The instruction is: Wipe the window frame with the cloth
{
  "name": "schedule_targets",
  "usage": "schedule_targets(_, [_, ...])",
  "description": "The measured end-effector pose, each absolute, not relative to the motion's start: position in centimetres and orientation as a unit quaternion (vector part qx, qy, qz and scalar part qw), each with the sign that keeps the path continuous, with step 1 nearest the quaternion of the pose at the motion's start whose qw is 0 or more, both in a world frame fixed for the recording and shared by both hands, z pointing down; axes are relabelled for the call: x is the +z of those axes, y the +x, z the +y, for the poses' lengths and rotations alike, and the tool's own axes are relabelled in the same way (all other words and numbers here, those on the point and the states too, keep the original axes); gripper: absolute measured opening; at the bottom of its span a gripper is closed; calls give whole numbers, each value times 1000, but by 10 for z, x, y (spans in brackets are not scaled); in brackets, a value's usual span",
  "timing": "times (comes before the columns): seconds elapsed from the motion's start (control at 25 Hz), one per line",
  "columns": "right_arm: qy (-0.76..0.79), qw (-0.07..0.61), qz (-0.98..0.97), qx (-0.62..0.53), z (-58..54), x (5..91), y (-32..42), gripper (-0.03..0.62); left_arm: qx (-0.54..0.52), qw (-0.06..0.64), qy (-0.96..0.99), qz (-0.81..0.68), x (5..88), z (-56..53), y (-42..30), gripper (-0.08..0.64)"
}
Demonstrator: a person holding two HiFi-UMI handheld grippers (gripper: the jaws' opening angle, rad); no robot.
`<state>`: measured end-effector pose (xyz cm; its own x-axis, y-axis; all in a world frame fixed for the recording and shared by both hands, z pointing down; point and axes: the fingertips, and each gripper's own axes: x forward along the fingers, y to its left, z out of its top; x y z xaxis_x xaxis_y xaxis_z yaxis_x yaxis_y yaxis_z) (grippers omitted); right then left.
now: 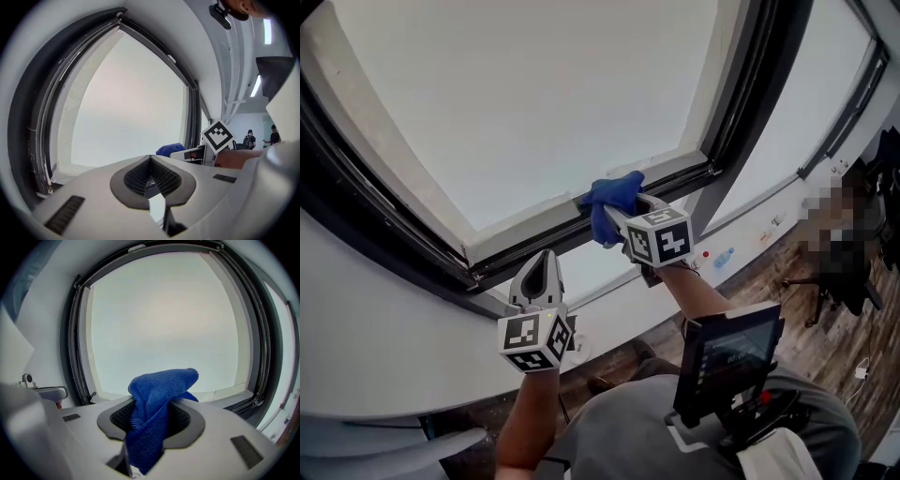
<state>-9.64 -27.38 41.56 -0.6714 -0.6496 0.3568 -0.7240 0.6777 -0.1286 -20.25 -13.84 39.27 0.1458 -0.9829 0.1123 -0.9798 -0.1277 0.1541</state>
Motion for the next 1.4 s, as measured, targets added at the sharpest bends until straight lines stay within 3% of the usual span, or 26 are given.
schedule_targets(0.88, [295,115,-919,236,-404,460,-20,161,7,105,671,-734,402,-233,-156,8])
schedule_targets(1.12, [273,125,-918,260,-430,476,-19,161,14,109,653,-749,408,-242,-152,8])
schedule_targets(1.4, [260,190,-920,222,-446,509,-31,161,24,112,642,-758,416,-249,-146,8])
